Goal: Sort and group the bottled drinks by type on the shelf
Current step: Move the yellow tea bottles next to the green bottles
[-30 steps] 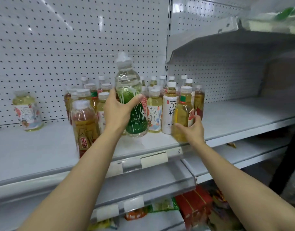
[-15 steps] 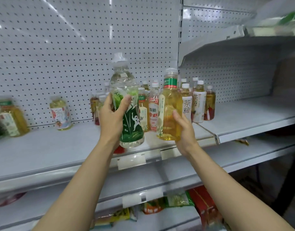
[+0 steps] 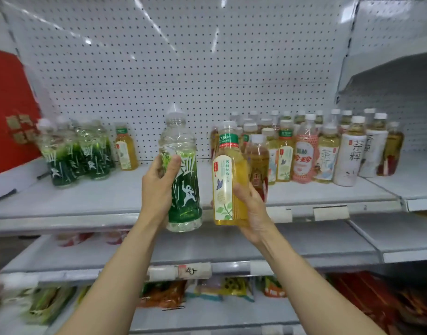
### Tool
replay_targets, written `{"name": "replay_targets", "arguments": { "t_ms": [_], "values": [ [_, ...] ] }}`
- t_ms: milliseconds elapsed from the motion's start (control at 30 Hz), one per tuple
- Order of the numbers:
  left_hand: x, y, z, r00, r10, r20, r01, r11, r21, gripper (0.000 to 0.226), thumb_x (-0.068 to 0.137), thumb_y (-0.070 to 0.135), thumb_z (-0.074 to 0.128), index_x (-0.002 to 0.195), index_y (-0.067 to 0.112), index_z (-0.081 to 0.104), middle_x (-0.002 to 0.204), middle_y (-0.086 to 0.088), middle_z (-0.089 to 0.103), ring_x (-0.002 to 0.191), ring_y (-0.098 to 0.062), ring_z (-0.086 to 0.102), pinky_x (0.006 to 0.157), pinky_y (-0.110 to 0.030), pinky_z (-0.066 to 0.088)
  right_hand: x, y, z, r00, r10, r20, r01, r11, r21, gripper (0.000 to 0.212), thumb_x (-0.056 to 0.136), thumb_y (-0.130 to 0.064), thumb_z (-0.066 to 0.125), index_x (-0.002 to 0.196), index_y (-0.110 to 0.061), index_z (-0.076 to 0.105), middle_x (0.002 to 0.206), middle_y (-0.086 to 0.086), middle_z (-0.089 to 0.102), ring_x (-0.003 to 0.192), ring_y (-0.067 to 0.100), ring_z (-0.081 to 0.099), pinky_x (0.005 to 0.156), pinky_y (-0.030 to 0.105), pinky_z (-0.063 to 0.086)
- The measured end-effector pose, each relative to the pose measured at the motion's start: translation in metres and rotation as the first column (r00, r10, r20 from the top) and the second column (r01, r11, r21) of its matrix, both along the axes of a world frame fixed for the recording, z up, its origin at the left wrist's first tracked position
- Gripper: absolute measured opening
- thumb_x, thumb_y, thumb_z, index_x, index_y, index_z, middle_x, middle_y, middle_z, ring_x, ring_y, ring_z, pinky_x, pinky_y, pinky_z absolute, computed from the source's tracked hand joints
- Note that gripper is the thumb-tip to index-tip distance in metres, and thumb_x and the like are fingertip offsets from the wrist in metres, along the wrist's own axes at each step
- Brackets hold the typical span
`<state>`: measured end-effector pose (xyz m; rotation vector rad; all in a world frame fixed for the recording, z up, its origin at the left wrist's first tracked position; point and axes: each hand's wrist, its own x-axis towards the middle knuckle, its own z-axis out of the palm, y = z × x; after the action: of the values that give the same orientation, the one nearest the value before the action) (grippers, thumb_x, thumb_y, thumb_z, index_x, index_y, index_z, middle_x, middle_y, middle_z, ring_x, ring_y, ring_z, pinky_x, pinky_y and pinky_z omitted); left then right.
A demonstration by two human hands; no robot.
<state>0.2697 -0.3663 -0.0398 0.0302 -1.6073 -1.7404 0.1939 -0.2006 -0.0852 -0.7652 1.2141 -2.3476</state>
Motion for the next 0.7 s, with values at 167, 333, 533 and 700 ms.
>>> {"name": "replay_targets", "arguments": {
  "t_ms": [167,333,533,700],
  "values": [
    [0.022,-0.063,-0.016,0.997,0.077,0.008,-0.078,0.995,0.064,0.064,0.083,0.052,0.07,0.133,0.015,0.055,0.12,-0.015,0.069,0.109,-0.038,0.066,0.088,-0.057,0.055,0.022,-0.065,0.002,0.99,0.139,0.013,-0.138,0.99,-0.041,0.101,0.049,-0.044,0.091,0.134,-0.011,0.048,0.114,0.024,0.062,0.086,0.034,0.067,0.067,0.041,0.057],
    [0.024,-0.125,-0.029,0.985,0.168,0.031,-0.17,0.98,0.1,0.097,0.069,0.068,0.077,0.144,0.017,0.044,0.142,-0.011,0.056,0.129,-0.033,0.054,0.107,-0.06,0.041,0.019,-0.122,0.004,0.977,0.212,0.002,-0.212,0.976,-0.043,0.095,0.053,-0.047,0.087,0.133,-0.013,0.05,0.113,0.023,0.063,0.092,0.033,0.066,0.071,0.042,0.056],
    [0.022,-0.188,-0.024,0.96,0.279,0.015,-0.279,0.959,0.049,0.101,0.065,0.069,0.078,0.146,0.019,0.044,0.148,-0.001,0.051,0.136,-0.019,0.049,0.112,-0.049,0.039,-0.006,-0.186,0.012,0.971,0.235,0.034,-0.235,0.972,-0.003,0.092,0.042,-0.049,0.09,0.121,-0.012,0.061,0.1,0.011,0.071,0.083,0.023,0.069,0.066,0.036,0.057],
    [0.022,-0.236,-0.017,0.932,0.364,-0.002,-0.363,0.93,0.053,0.097,0.069,0.06,0.078,0.149,0.022,0.039,0.148,0.001,0.05,0.134,-0.018,0.05,0.111,-0.046,0.041,-0.03,-0.229,0.015,0.972,0.234,0.019,-0.235,0.971,0.049,0.058,0.064,-0.026,0.081,0.116,-0.008,0.063,0.106,0.017,0.07,0.089,0.031,0.068,0.076,0.045,0.058]
  ]
}}
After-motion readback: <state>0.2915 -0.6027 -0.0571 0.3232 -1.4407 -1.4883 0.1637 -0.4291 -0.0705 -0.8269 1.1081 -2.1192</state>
